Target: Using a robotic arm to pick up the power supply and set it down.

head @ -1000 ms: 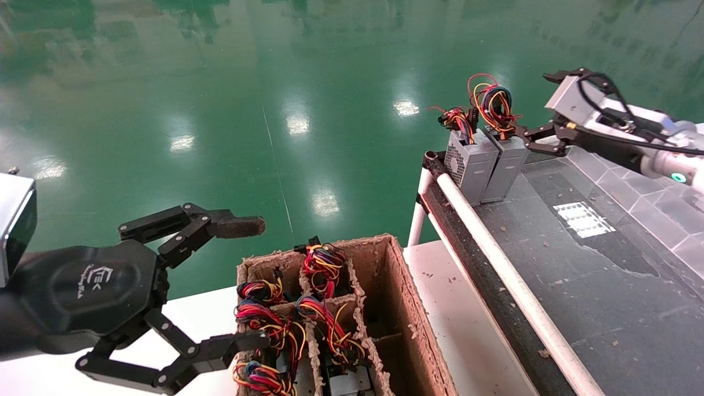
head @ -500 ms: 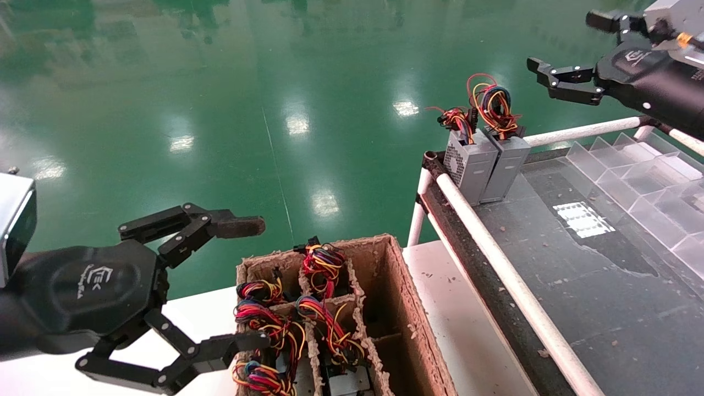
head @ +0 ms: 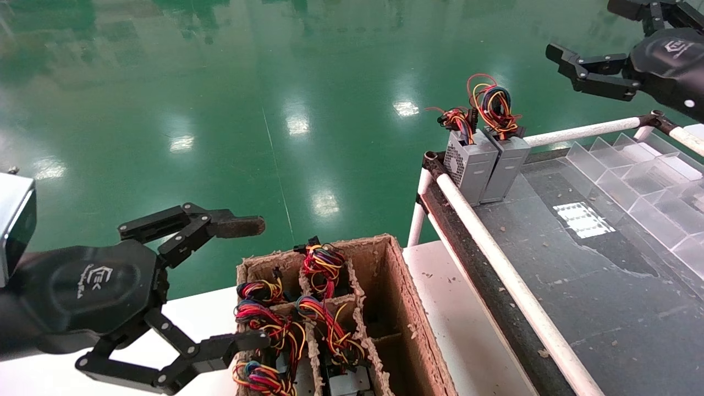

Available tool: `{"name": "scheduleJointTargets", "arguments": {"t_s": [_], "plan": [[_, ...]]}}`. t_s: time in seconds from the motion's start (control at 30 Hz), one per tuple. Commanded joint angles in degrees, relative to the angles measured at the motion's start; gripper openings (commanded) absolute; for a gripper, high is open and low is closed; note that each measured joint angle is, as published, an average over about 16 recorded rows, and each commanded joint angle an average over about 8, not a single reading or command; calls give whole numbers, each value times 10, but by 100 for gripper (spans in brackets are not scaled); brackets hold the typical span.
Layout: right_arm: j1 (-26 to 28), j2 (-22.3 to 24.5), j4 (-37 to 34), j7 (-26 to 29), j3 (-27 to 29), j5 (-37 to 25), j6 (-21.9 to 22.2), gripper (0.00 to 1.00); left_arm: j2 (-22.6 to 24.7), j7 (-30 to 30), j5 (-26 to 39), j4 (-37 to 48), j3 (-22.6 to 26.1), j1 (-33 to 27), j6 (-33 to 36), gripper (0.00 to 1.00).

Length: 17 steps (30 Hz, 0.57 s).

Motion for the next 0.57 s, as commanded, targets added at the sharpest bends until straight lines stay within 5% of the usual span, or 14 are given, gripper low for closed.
{"name": "scheduleJointTargets", "arguments": {"t_s": [0.03,0.57], "plan": [[-15,7,28,18,-3,10,-6,100,0,0,0,0,0,0,0,100],[-125,54,230,152,-26,79,-49,100,0,0,0,0,0,0,0,100]]}}
